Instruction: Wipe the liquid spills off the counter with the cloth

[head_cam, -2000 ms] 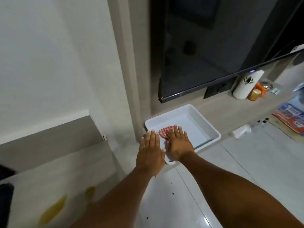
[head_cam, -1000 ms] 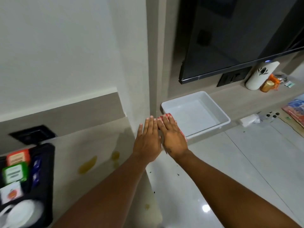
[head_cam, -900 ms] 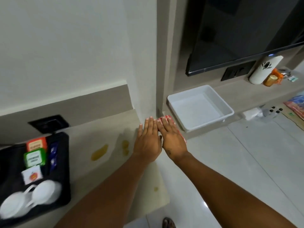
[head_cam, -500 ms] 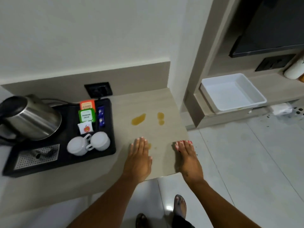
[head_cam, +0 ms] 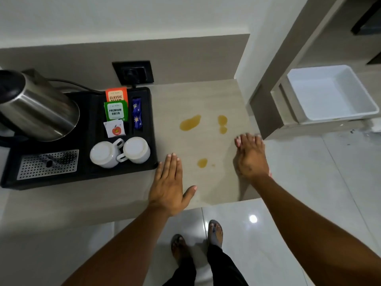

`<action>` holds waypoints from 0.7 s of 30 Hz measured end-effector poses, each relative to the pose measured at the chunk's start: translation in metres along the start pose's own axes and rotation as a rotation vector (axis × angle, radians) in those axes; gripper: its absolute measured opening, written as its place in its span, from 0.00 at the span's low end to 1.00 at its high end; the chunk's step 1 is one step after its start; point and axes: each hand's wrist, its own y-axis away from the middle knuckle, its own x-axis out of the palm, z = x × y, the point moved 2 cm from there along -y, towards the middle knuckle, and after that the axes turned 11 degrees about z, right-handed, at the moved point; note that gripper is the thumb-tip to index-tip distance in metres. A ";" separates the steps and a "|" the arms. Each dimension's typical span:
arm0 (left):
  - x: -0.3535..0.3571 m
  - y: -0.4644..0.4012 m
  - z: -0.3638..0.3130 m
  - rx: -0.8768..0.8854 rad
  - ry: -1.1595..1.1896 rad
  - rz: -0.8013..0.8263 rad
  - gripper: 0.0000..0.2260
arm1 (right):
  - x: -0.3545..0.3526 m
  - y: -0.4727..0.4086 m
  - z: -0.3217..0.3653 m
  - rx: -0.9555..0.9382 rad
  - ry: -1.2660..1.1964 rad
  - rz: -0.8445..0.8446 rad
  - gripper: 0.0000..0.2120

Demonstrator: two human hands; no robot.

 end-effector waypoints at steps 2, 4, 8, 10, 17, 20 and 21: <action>0.003 -0.002 0.001 0.006 0.010 -0.005 0.44 | -0.003 -0.024 0.021 0.024 -0.031 -0.028 0.25; 0.004 -0.002 0.003 0.007 0.021 -0.017 0.44 | 0.005 -0.018 0.031 -0.009 0.018 -0.029 0.26; 0.001 -0.002 0.000 0.008 0.050 -0.043 0.44 | 0.010 0.014 0.024 -0.079 0.114 0.041 0.29; 0.003 -0.001 0.000 0.012 0.055 -0.061 0.44 | 0.001 0.006 0.024 -0.064 0.123 0.009 0.30; 0.004 -0.001 0.004 0.028 0.088 -0.086 0.43 | -0.036 -0.122 0.069 -0.066 -0.007 -0.077 0.17; 0.007 -0.003 0.007 0.023 0.084 -0.096 0.44 | -0.023 -0.117 0.084 -0.214 0.057 -0.084 0.18; 0.007 -0.003 0.007 0.017 0.084 -0.101 0.44 | -0.018 -0.106 0.079 -0.296 0.129 -0.053 0.19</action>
